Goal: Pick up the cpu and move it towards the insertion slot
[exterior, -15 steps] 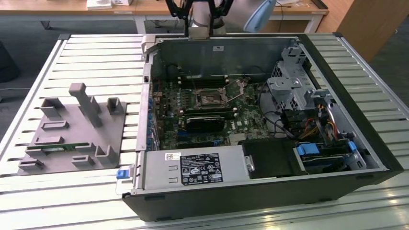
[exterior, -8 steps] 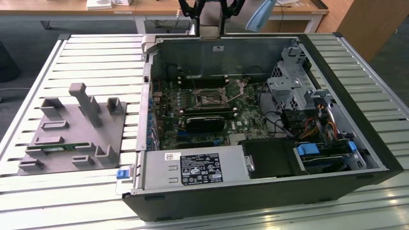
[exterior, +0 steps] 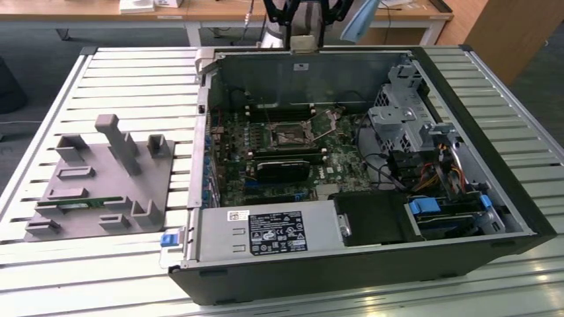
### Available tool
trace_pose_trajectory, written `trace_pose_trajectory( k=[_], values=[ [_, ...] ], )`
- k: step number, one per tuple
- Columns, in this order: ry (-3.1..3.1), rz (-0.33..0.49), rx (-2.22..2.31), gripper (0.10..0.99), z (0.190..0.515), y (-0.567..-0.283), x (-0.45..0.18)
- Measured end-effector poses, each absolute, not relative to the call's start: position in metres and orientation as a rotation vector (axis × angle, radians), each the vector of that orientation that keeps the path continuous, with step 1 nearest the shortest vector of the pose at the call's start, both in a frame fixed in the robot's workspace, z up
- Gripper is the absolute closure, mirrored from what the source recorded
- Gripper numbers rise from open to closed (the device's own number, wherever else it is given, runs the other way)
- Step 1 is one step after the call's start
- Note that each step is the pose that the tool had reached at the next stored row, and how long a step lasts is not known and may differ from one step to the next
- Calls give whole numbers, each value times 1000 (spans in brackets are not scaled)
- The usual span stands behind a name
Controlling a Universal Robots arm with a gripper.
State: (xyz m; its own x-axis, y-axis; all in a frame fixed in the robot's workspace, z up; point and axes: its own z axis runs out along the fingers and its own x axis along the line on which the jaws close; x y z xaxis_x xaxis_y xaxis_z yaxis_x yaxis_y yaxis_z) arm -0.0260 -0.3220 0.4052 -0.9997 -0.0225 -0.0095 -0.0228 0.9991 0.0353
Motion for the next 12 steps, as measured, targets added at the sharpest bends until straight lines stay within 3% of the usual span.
trace_pose_trajectory(
  k=[12],
  values=[
    [3130, 56, -35, 545, 405, -321, -21]
  ],
)
